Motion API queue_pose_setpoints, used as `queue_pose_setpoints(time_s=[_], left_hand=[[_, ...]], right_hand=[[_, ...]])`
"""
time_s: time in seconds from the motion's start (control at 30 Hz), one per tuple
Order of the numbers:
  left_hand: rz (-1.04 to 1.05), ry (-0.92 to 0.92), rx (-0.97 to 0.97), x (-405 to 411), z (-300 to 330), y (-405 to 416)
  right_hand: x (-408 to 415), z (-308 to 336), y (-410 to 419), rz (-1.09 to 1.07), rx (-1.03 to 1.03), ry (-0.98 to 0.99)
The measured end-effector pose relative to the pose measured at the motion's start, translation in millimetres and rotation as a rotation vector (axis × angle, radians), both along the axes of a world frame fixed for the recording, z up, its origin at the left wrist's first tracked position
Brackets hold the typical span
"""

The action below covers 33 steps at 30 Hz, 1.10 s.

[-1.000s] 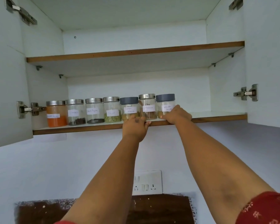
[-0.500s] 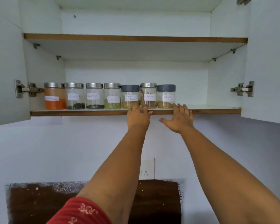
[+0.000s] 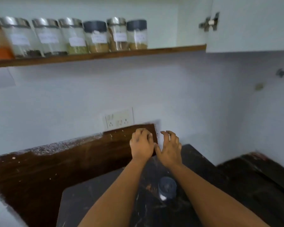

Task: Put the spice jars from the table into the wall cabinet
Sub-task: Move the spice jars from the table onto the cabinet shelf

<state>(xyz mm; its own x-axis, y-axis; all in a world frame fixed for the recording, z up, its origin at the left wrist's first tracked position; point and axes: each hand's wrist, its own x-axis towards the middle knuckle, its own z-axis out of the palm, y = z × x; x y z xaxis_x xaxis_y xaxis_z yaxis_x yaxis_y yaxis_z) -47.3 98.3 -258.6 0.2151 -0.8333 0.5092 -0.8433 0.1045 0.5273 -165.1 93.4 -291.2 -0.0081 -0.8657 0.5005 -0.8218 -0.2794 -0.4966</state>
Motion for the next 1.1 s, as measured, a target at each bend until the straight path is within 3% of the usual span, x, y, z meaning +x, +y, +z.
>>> queue_pose_setpoints(time_s=[0.27, 0.4, 0.6, 0.77, 1.1], left_hand=[[-0.197, 0.004, 0.368, -32, -126, 80], [-0.268, 0.047, 0.498, -44, -155, 105], [-0.379, 0.075, 0.607, -57, -160, 110], [-0.370, 0.097, 0.626, -64, -152, 100], [-0.393, 0.097, 0.595, -60, -136, 76]], right_hand=[[-64, -109, 85, -0.157, 0.193, 0.159], [-89, -132, 109, -0.201, 0.242, 0.187], [-116, -143, 112, -0.341, 0.373, 0.307], [-127, -146, 101, -0.351, 0.658, 0.230], [-124, -140, 70, -0.345, 0.899, 0.165]])
